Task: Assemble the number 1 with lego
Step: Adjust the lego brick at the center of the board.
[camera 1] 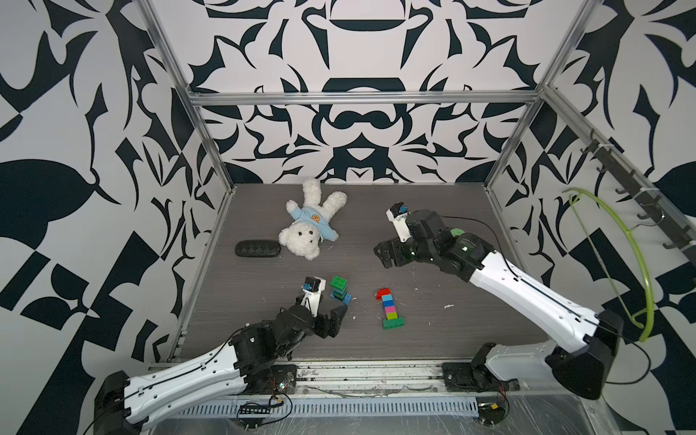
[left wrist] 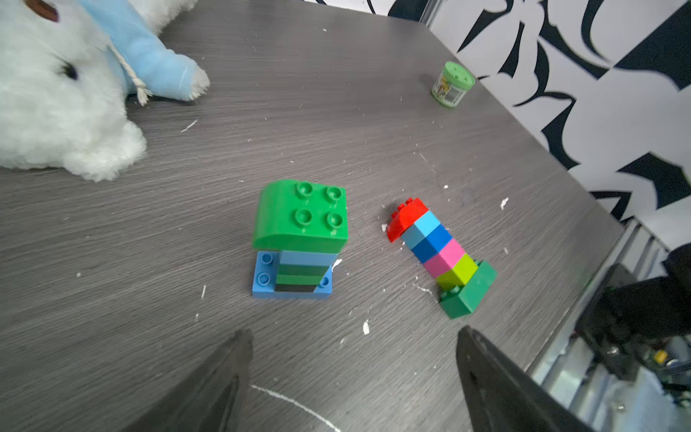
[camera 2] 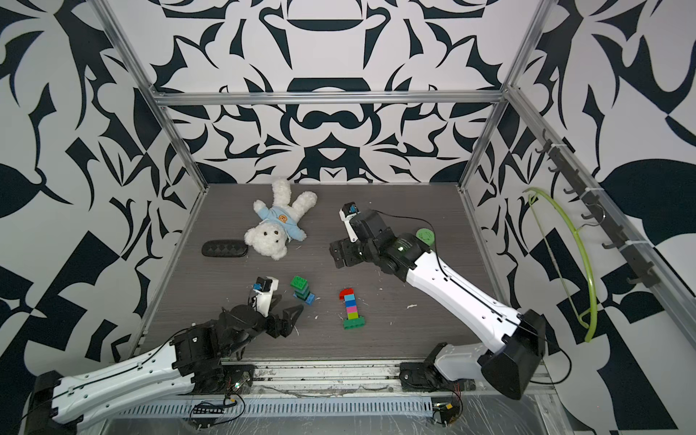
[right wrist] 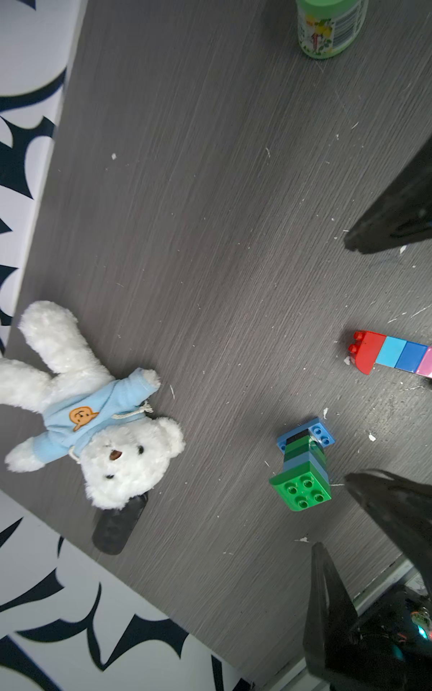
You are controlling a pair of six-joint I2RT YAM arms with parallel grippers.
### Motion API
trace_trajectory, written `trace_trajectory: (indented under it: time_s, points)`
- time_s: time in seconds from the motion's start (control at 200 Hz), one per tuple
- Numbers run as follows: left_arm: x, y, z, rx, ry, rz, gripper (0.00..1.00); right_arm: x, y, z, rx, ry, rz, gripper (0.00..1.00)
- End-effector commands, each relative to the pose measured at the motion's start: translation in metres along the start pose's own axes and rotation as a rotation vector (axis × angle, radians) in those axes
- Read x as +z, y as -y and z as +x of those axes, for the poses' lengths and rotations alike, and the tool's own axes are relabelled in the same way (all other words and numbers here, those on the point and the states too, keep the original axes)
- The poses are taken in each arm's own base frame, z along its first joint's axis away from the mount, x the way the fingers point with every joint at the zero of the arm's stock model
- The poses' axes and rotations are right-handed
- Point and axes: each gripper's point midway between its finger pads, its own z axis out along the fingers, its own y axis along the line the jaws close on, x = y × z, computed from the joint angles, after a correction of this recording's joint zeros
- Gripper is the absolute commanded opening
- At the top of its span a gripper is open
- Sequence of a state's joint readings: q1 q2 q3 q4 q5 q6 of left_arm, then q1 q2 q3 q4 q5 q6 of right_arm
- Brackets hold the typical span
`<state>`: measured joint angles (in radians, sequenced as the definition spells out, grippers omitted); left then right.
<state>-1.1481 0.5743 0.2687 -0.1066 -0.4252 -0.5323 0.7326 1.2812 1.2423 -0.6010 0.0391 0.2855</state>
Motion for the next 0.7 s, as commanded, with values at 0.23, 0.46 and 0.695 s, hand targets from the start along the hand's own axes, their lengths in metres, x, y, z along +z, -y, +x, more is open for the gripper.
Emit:
trace_trajectory:
  time_s: [0.23, 0.46, 0.695]
  points:
    - [0.021, -0.016, 0.0, 0.108, 0.13, -0.116, 0.91, -0.02, -0.001, -0.025, -0.083, 0.163, -0.003, 0.83]
    - [0.037, -0.028, 0.01, 0.045, 0.106, -0.094, 0.9, -0.014, -0.008, -0.023, -0.095, 0.146, -0.047, 0.78]
    - [0.058, -0.031, 0.007, 0.049, 0.093, -0.044, 0.86, -0.016, -0.014, -0.024, -0.12, 0.155, -0.076, 0.75]
